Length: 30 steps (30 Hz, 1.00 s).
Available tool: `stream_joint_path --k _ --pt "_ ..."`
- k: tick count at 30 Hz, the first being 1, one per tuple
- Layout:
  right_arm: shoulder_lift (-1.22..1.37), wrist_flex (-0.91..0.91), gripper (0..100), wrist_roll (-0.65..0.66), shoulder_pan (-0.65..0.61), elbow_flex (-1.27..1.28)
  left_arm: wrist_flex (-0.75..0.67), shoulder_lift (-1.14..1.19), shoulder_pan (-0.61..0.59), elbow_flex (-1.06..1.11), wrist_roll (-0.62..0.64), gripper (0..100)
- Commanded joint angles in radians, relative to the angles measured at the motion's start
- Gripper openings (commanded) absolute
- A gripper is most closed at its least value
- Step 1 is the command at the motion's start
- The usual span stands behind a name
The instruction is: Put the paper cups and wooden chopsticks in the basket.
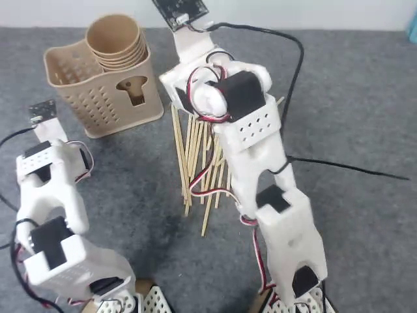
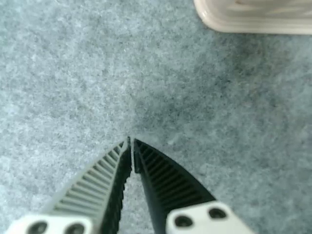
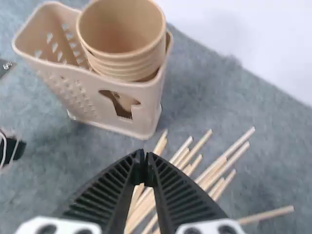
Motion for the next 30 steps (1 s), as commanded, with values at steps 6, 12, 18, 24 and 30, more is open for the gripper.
stream_joint_path --k 6,12,18,24,30 --pt "-0.549 0.035 0.7 0.026 0.016 0.833 -0.018 -0.006 0.005 -0.024 0.006 1" --pt "-0.839 0.03 0.7 0.092 0.12 1.306 -0.018 -0.006 0.005 -0.024 0.006 1" --pt "-1.119 -0.067 0.8 0.195 0.302 1.806 -0.018 -0.006 0.005 -0.025 0.006 1" --pt "-1.405 -0.384 0.8 0.334 0.622 2.354 -0.018 -0.015 0.005 -0.022 0.006 1" --pt "-1.557 -0.762 0.8 0.46 0.889 2.748 0.035 -0.018 0.017 -0.05 0.005 12"
